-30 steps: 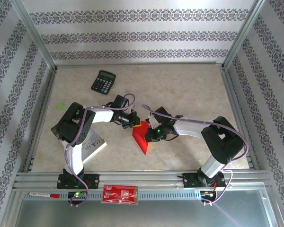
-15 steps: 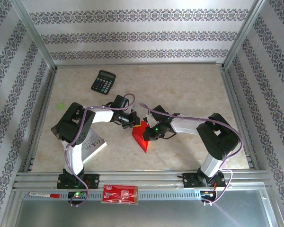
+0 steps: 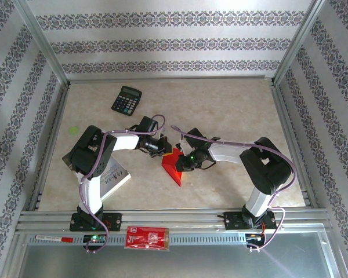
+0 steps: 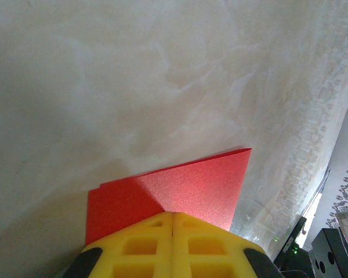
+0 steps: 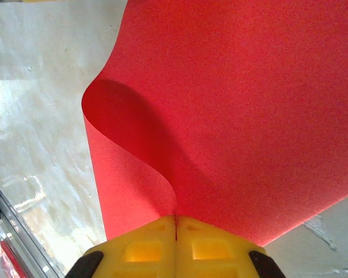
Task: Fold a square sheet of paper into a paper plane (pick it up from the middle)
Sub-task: Third fold the triangle at the center of the table.
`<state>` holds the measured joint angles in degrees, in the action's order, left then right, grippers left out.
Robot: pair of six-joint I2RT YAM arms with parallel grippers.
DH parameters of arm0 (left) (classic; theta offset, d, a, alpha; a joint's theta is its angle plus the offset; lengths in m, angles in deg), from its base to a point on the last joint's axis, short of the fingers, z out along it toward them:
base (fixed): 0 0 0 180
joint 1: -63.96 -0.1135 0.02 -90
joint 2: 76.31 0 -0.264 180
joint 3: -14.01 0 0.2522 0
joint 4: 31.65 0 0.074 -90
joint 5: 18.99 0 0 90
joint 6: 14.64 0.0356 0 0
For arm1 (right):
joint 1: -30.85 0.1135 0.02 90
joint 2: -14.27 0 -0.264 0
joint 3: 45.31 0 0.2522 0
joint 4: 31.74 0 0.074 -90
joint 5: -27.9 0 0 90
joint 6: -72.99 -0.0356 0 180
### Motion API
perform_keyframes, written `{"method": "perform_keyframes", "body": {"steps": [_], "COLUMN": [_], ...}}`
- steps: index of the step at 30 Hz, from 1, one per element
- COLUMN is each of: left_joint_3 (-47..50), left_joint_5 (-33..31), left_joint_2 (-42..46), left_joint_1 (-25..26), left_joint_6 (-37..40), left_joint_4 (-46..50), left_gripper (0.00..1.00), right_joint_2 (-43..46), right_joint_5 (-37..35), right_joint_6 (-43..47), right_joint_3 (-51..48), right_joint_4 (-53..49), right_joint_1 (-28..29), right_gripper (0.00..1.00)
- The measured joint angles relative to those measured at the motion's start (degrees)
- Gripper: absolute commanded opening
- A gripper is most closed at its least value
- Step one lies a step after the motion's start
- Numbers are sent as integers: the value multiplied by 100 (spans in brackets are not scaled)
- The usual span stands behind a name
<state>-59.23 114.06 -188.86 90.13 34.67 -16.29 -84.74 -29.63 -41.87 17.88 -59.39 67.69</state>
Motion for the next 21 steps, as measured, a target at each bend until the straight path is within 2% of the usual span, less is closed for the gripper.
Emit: {"method": "perform_keyframes", "body": {"steps": [21], "left_joint_3": [-11], "left_joint_5": [-4], "left_joint_2": [0], "left_joint_1": [0], "left_joint_6": [22], "left_joint_4": [39], "left_gripper": [0], "right_joint_2": [0], "right_joint_5": [-7], "right_joint_6": [-7], "right_joint_3": [-116], "right_joint_4": [2], "right_joint_1": [7], "right_gripper": [5]}}
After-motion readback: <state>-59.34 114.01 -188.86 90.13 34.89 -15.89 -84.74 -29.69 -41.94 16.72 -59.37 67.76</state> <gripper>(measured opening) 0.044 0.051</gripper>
